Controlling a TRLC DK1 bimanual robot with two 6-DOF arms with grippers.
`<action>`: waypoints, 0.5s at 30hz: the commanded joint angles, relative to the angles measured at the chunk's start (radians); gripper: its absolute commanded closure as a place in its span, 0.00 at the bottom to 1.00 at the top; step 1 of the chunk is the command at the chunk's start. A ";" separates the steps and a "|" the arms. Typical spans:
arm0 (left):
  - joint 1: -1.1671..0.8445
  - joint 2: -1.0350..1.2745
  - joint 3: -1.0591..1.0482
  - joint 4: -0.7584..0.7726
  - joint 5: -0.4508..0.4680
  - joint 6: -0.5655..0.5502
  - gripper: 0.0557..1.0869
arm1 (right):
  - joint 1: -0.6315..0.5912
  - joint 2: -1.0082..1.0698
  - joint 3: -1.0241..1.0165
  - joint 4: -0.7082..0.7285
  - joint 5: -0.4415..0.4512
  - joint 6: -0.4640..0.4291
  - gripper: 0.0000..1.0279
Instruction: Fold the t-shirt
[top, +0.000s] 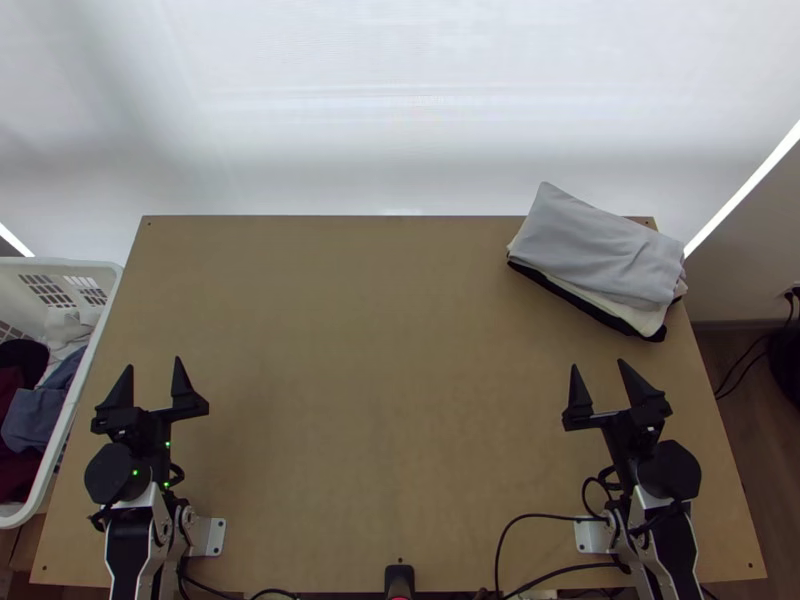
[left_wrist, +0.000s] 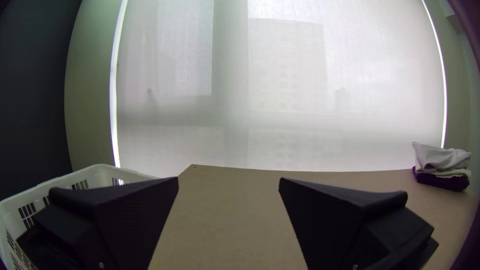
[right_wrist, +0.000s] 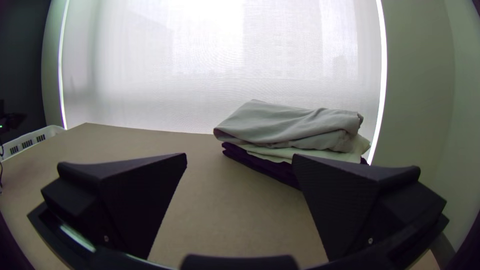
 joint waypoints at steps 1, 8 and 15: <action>0.007 -0.006 -0.039 -0.016 0.007 0.009 0.05 | -0.001 -0.008 -0.015 0.003 0.005 -0.007 0.04; -0.006 -0.008 -0.039 -0.016 0.018 -0.026 0.05 | -0.001 -0.008 -0.015 0.003 0.005 -0.007 0.04; 0.112 -0.008 -0.015 0.023 0.038 0.098 0.05 | -0.001 -0.008 -0.015 0.003 0.005 -0.007 0.04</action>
